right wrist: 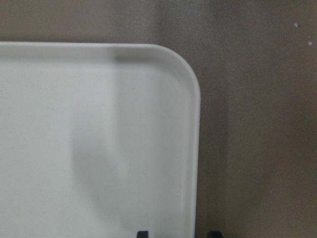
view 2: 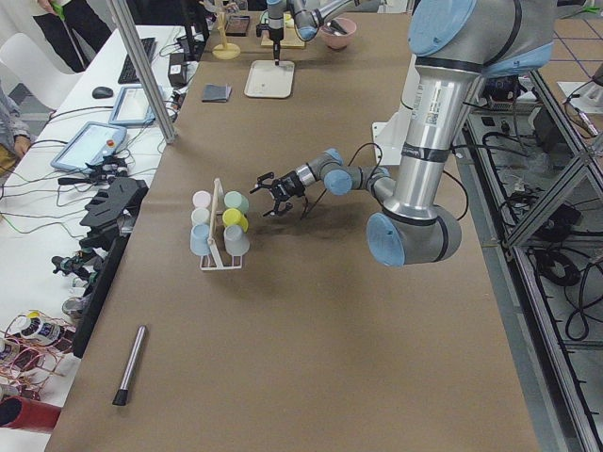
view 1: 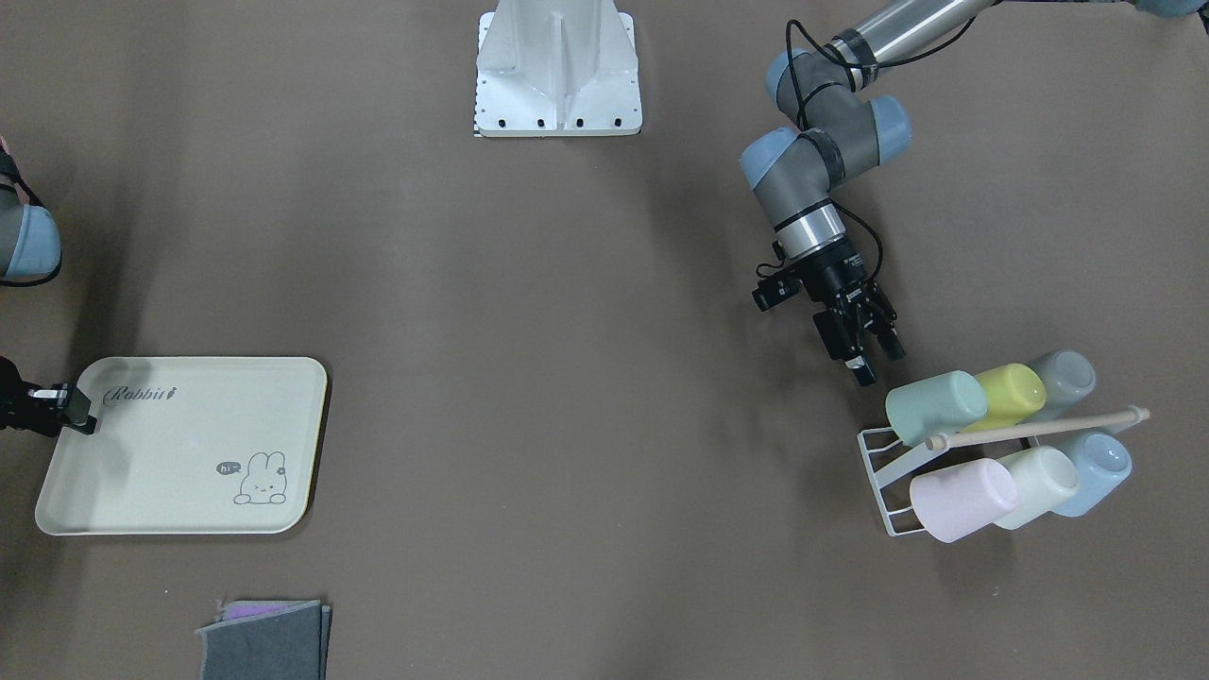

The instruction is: Pick up and place green cup on tray

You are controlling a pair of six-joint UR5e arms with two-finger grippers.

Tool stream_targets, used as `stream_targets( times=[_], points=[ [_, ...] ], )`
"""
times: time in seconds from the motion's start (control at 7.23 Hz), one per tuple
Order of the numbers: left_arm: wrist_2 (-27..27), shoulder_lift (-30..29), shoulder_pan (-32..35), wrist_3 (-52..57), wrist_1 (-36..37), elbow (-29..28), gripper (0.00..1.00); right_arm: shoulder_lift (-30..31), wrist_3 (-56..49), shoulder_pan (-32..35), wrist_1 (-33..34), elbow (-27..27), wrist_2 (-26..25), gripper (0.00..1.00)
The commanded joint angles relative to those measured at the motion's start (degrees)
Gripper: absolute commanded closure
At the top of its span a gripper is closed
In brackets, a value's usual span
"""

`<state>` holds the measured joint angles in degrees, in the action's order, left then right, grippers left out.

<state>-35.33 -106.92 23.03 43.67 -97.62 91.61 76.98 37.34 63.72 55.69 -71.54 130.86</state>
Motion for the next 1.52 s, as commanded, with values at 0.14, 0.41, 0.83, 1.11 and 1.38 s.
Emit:
stream_targets(
  times=[0.14, 0.41, 0.83, 1.11, 1.38],
  points=[
    [-0.1, -0.6, 1.6, 9.6, -7.8, -1.2, 0.02, 0.2, -0.1, 0.0, 0.0, 0.3, -0.1, 0.51],
    [-0.1, -0.9, 2.9, 9.7, -10.6, -3.1, 0.02, 0.2, -0.1, 0.0, 0.0, 0.3, -0.1, 0.64],
    [-0.1, -0.9, 4.6, 9.8, -13.2, -3.8, 0.02, 0.0, 0.0, 0.0, 0.0, 0.3, 0.0, 1.00],
    [0.0, -0.9, 4.8, 9.7, -13.3, -6.0, 0.02, -0.2, -0.1, 0.3, 0.0, -0.3, 0.4, 1.00],
    [0.0, -1.0, 4.9, 9.8, -13.0, -6.4, 0.02, -0.4, 0.1, 1.2, 0.0, -0.5, 2.4, 1.00]
  ],
)
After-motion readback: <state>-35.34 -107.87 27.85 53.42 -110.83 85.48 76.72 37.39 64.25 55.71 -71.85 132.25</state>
